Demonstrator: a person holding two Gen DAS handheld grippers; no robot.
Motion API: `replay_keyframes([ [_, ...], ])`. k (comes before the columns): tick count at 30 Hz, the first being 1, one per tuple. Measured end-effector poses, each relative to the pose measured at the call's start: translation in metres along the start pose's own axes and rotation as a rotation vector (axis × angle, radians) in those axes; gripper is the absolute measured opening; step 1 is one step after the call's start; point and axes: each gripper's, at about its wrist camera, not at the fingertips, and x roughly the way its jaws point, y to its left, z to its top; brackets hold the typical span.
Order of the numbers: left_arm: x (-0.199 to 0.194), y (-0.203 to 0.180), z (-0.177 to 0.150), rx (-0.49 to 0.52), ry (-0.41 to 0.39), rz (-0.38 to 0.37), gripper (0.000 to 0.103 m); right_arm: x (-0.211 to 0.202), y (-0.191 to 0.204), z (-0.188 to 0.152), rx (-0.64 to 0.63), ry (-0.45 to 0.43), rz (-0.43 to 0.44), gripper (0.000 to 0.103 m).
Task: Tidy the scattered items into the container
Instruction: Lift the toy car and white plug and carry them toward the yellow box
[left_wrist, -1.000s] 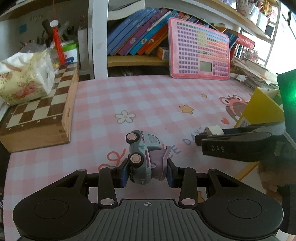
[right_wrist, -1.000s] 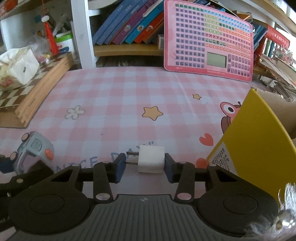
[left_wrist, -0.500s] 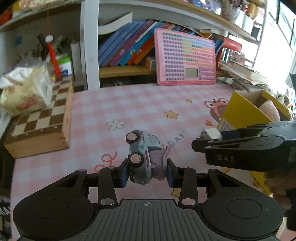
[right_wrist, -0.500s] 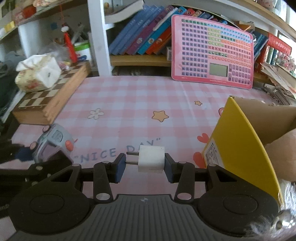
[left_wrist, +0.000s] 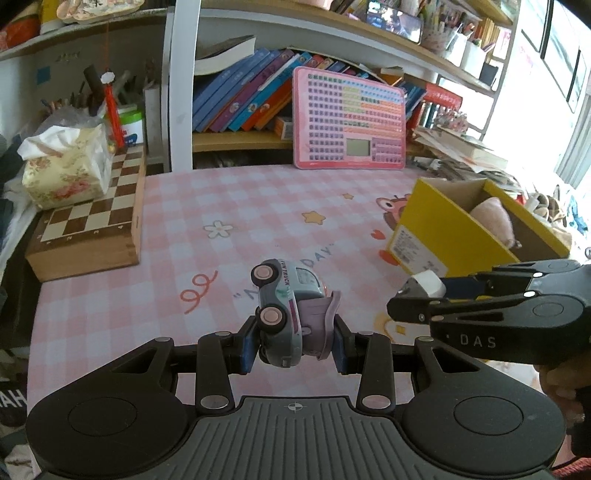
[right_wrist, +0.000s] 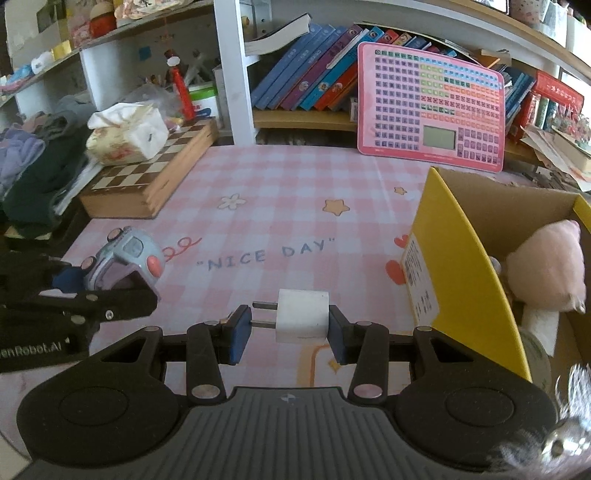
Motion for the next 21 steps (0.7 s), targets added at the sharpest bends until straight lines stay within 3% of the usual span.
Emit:
replay_keyframes([
  [11,-0.043,-0.020,-0.019,0.022,-0.001,-0.060,0.038,-0.052,0.006,-0.032,-0.040,0.014,0.039,0.041],
  [21,-0.062,-0.038,-0.033,0.025,-0.009,-0.066,0.038,-0.081,0.010,-0.053,-0.038,0.006,0.045,0.041],
])
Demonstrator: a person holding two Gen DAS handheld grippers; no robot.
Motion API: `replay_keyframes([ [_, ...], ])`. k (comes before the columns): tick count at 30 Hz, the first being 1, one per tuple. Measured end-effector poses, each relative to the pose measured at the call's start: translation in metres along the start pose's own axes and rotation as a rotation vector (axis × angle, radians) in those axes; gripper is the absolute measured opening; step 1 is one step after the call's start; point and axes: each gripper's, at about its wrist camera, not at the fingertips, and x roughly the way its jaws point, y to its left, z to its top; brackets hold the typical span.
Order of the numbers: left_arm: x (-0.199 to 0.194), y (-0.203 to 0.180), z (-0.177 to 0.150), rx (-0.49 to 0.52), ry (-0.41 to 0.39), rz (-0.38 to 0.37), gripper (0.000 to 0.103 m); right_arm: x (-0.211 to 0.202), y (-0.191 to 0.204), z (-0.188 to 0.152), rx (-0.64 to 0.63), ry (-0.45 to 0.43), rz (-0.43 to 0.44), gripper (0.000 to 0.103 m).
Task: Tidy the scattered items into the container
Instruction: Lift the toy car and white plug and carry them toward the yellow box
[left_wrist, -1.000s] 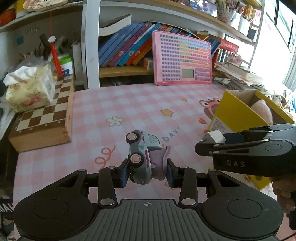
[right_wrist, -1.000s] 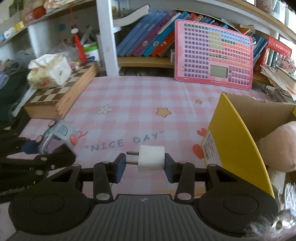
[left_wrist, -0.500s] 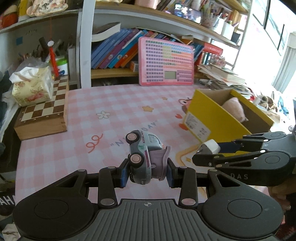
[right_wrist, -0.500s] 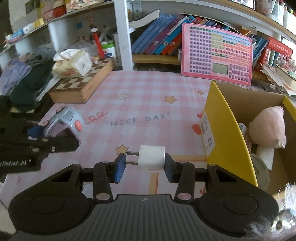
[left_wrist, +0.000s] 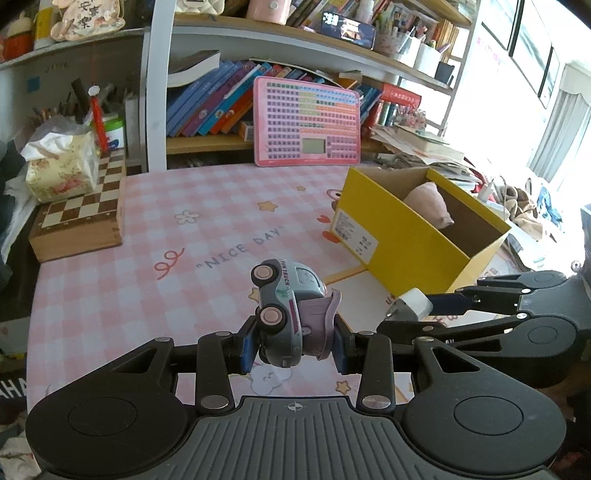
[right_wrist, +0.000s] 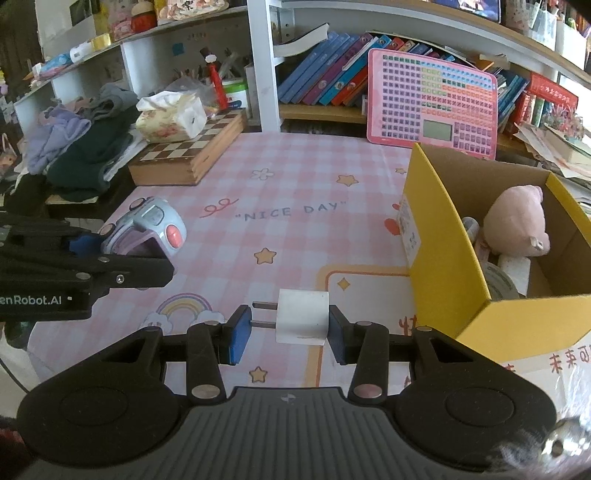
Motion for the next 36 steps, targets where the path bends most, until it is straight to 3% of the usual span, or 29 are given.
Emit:
replay_keyframes([
  [21,-0.010,-0.064,-0.012,-0.009,0.012,0.010,0.038,-0.045,-0.035,-0.032,-0.013,-0.004,0.061,0.041],
  [36,-0.011,-0.130,-0.023,-0.083,-0.002,0.084,0.038,-0.074,-0.086,-0.050,-0.086,0.013,0.145,0.041],
])
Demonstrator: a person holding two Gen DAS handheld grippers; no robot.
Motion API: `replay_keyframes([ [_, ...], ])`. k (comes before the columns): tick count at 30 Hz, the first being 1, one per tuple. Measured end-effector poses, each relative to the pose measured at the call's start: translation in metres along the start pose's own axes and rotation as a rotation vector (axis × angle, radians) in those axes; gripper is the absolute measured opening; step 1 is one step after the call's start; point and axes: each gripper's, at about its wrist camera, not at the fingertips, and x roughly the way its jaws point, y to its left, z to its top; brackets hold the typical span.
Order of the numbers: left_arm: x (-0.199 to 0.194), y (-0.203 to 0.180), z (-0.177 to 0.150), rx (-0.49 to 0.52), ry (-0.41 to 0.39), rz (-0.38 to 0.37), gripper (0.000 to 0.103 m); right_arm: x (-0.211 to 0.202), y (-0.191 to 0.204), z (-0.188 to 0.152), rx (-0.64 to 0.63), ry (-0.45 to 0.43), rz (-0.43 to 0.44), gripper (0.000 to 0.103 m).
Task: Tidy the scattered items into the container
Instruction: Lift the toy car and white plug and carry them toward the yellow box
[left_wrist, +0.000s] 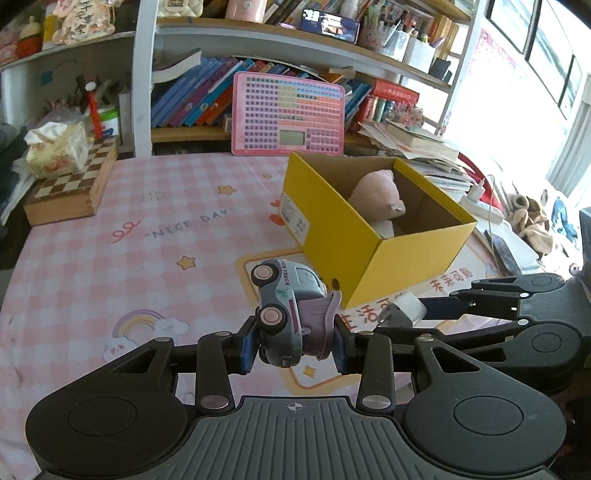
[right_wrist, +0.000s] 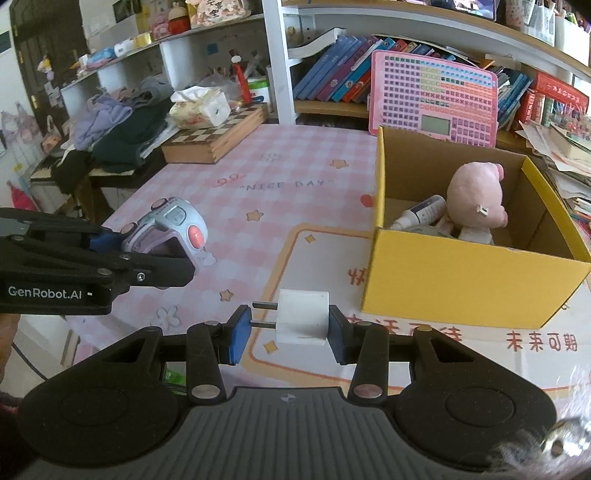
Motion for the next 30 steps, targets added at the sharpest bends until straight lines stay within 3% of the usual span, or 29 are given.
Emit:
replay_keyframes([
  [11,0.011,-0.056,-0.012,-0.037,0.007,0.024,0.038,-0.025,-0.050,-0.022,-0.026,0.003,0.021,0.041],
  [30,0.042,-0.122,-0.004,0.028,0.050,-0.022,0.038,-0.056,-0.115,-0.049,0.056,-0.004,-0.026,0.041],
])
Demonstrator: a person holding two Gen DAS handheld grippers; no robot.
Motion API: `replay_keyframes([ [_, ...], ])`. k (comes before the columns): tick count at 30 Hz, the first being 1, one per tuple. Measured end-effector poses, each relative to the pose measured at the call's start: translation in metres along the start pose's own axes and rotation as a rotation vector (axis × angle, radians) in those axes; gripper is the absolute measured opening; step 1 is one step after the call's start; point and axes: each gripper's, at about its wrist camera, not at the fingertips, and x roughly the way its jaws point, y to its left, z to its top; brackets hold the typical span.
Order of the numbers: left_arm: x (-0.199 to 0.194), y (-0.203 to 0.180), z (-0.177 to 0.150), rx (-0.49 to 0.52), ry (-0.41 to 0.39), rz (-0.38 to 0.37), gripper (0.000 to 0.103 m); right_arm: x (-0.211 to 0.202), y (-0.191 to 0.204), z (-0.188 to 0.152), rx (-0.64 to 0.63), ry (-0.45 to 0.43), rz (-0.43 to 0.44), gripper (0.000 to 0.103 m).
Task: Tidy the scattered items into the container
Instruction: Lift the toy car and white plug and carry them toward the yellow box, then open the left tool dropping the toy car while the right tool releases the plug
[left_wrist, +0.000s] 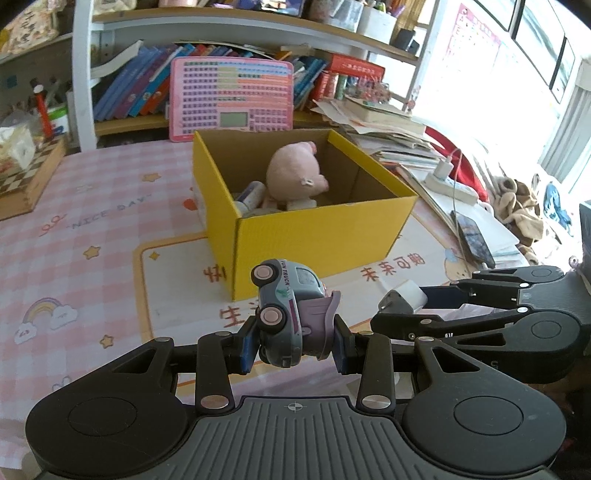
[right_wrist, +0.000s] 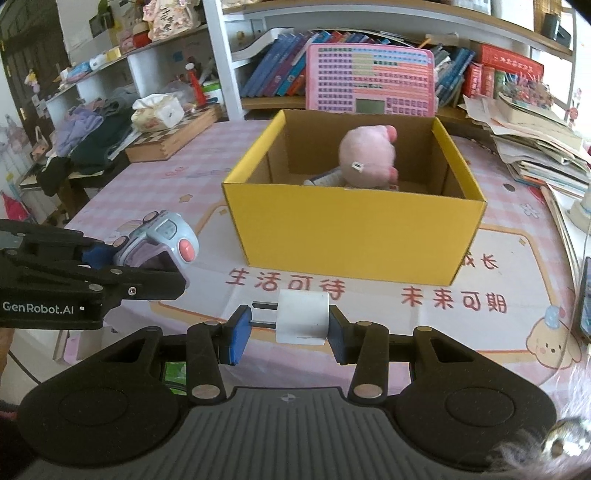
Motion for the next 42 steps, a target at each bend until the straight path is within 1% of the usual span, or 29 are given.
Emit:
replay_keyframes([
  [11,0.014,-0.028,0.007,0.051,0.011,-0.033,0.038,-0.011,-0.027,-0.010,0.038,-0.003,-0.030,0.041],
  [15,0.016,-0.036,0.013,0.081,-0.003,-0.043,0.038,-0.016,-0.036,-0.010,0.060,-0.021,-0.052,0.041],
  [20,0.017,-0.040,0.027,0.114,-0.046,-0.039,0.038,-0.019,-0.045,-0.004,0.077,-0.051,-0.069,0.041],
  [23,0.020,-0.038,0.037,0.114,-0.075,-0.036,0.038,-0.019,-0.051,0.006,0.079,-0.069,-0.074,0.041],
  [27,0.025,-0.033,0.054,0.112,-0.121,-0.027,0.038,-0.016,-0.057,0.027,0.070,-0.111,-0.086,0.041],
  [31,0.032,-0.030,0.075,0.146,-0.173,-0.016,0.038,-0.010,-0.064,0.057,0.038,-0.165,-0.103,0.041],
  [34,0.044,-0.024,0.091,0.160,-0.184,-0.014,0.038,0.000,-0.069,0.079,0.008,-0.181,-0.119,0.041],
  [38,0.068,-0.010,0.109,0.164,-0.160,-0.007,0.038,0.024,-0.077,0.103,-0.038,-0.160,-0.128,0.041],
  [42,0.091,0.005,0.119,0.156,-0.116,-0.008,0.038,0.055,-0.083,0.119,-0.083,-0.081,-0.115,0.041],
])
